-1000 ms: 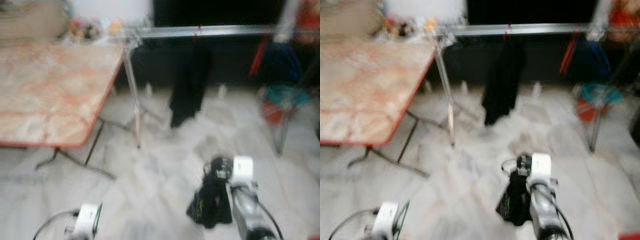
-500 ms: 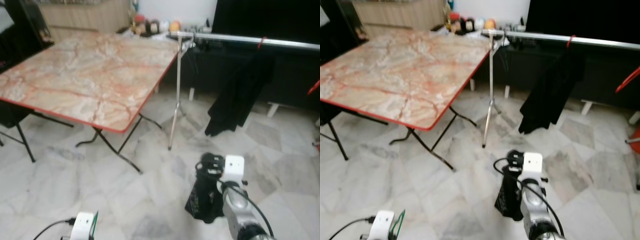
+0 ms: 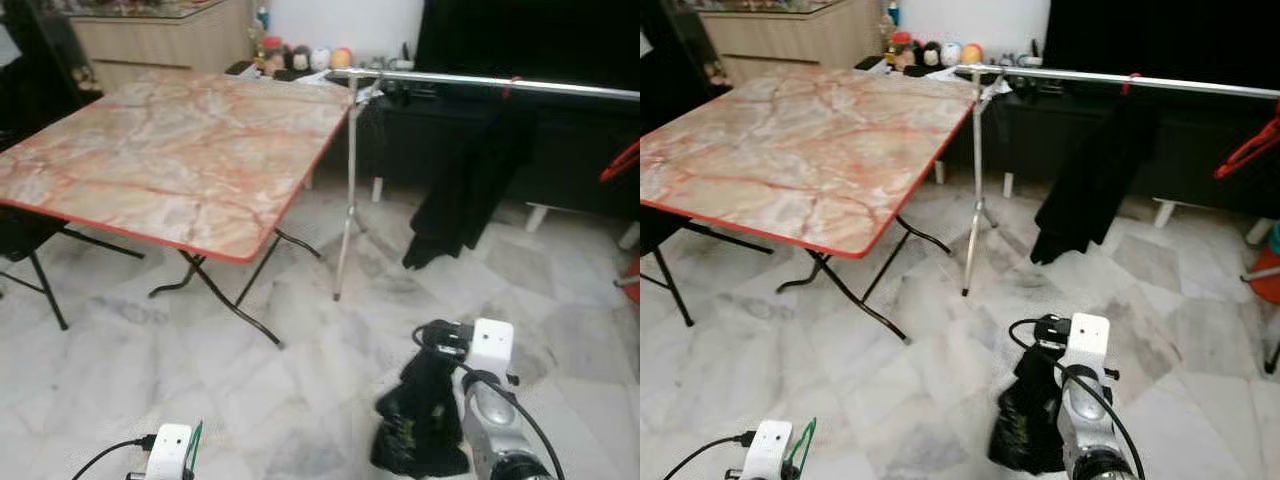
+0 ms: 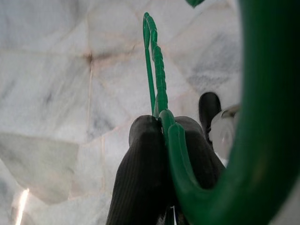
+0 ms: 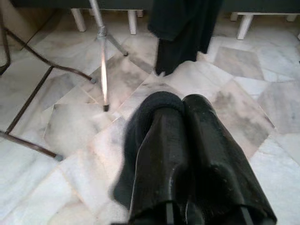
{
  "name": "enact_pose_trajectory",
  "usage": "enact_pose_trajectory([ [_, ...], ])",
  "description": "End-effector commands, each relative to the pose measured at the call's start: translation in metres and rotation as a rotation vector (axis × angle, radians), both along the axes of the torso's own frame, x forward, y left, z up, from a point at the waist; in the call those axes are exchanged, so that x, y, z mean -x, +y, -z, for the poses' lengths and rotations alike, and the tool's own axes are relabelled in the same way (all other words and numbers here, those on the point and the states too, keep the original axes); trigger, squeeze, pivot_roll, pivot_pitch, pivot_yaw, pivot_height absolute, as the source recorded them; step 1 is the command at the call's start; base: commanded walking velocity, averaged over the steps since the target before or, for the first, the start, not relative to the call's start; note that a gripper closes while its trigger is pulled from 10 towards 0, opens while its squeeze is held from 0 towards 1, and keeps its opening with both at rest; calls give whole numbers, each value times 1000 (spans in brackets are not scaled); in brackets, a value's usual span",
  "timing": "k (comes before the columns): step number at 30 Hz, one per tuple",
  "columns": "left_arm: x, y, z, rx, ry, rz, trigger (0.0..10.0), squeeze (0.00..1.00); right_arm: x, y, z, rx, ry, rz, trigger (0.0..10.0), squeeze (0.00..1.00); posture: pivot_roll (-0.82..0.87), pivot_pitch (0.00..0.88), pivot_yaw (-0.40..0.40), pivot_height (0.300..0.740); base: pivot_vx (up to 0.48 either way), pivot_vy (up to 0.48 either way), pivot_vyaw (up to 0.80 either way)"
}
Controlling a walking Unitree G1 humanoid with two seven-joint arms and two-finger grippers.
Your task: Hang hanger
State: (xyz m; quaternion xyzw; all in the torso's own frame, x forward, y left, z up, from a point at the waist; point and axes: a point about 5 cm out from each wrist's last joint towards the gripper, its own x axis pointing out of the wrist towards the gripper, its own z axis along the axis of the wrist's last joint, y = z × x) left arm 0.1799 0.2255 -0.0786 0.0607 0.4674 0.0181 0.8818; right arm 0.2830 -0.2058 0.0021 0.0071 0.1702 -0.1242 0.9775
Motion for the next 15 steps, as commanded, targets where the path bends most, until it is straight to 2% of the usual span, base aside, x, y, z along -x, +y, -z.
enact_pose_trajectory([
  [1, 5, 4, 2, -9, 26, -10, 10000, 0, -6, 4, -5, -33, -27, 0, 10000, 0, 77, 0, 26, 740, 0, 368, -500],
  [5, 6, 4, 2, -9, 29, -9, 10000, 0, -8, 6, -8, -14, -36, -17, 10000, 0, 75, 0, 27, 740, 0, 370, -800],
  [15, 8, 4, 3, -10, 37, 0, 10000, 0, -8, 9, -8, -15, -54, -20, 10000, 0, 75, 0, 29, 740, 0, 370, 0],
])
